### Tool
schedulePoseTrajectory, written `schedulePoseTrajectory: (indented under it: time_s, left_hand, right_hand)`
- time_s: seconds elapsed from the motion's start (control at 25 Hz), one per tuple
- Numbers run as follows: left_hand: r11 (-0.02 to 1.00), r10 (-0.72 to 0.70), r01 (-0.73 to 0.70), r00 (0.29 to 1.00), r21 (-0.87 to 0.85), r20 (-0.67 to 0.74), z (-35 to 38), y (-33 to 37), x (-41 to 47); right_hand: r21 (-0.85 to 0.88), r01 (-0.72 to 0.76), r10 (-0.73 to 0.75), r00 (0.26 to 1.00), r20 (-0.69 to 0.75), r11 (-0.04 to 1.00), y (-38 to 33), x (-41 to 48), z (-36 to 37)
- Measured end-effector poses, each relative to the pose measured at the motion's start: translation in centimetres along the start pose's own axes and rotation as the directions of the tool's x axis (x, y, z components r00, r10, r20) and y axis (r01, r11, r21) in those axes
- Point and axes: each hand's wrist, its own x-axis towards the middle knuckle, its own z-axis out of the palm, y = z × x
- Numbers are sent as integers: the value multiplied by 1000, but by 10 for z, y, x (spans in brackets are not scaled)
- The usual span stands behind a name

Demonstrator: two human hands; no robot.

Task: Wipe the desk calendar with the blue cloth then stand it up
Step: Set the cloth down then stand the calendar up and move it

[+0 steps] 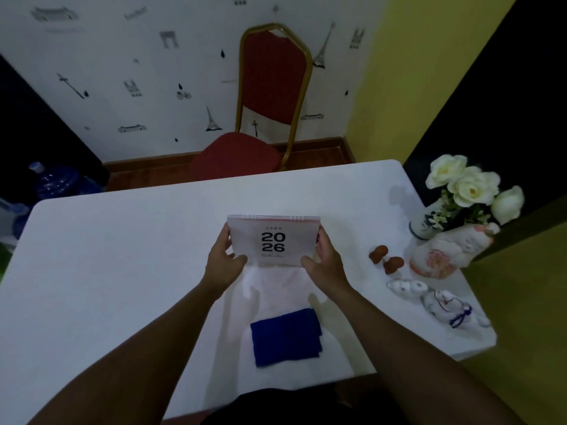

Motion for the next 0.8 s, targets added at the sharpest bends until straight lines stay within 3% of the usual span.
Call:
schedulePoseTrajectory:
  time_s: [0.36, 0.56, 0.8]
  left_hand:
    - [999, 33, -30, 987, -20, 155, 65, 61, 57]
    - [997, 79, -80, 958, -8, 275, 132, 95, 93]
    - [999, 39, -42, 935, 2, 351, 193, 104, 112]
  right_hand:
    - [145, 0, 27, 983, -184, 989, -6, 17, -65]
    - [190, -32, 100, 928, -360, 981, 7, 43, -124]
    - [298, -55, 188, 878, -440, 953, 35, 58, -158]
